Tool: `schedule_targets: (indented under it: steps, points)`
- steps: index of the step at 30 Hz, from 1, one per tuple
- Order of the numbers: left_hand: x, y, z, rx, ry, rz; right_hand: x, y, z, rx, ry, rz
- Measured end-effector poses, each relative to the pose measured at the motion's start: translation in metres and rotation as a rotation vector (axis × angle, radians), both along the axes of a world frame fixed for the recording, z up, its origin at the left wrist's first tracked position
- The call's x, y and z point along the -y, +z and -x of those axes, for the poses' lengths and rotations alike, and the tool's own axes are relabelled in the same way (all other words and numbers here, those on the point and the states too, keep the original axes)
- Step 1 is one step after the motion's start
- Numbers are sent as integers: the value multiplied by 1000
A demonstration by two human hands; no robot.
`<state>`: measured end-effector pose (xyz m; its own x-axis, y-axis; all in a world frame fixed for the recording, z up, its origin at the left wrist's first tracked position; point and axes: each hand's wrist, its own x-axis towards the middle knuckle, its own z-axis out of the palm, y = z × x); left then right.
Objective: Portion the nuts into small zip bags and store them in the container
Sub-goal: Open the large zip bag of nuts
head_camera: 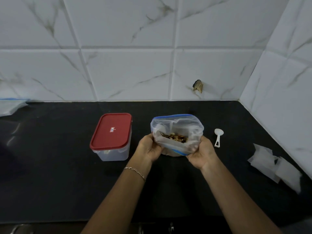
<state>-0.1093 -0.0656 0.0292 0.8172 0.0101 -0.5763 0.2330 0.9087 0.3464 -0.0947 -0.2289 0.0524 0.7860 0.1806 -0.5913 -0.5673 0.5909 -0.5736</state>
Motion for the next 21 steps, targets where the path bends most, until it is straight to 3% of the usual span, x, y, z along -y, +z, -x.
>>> schedule_targets:
  steps: [2,6,10,12,14,16,18,21]
  points:
    - [-3,-6,1,4,27,-41,2,-1,3,15,19,27]
    - [-10,0,2,13,38,-439,11,3,3,75,32,282]
    - [-6,14,12,-23,263,-1405,14,-2,-4,380,-162,846]
    - [-3,27,16,99,243,-1703,16,-2,-3,683,-241,1073]
    - [0,33,15,108,147,-1995,17,1,-6,933,-208,1264]
    - [2,35,11,30,51,-2293,18,4,-12,1016,-69,1477]
    - [3,37,6,-25,-34,-2443,20,5,-16,1027,50,1668]
    - [-1,33,2,-70,-178,-2471,25,3,-18,1110,113,1938]
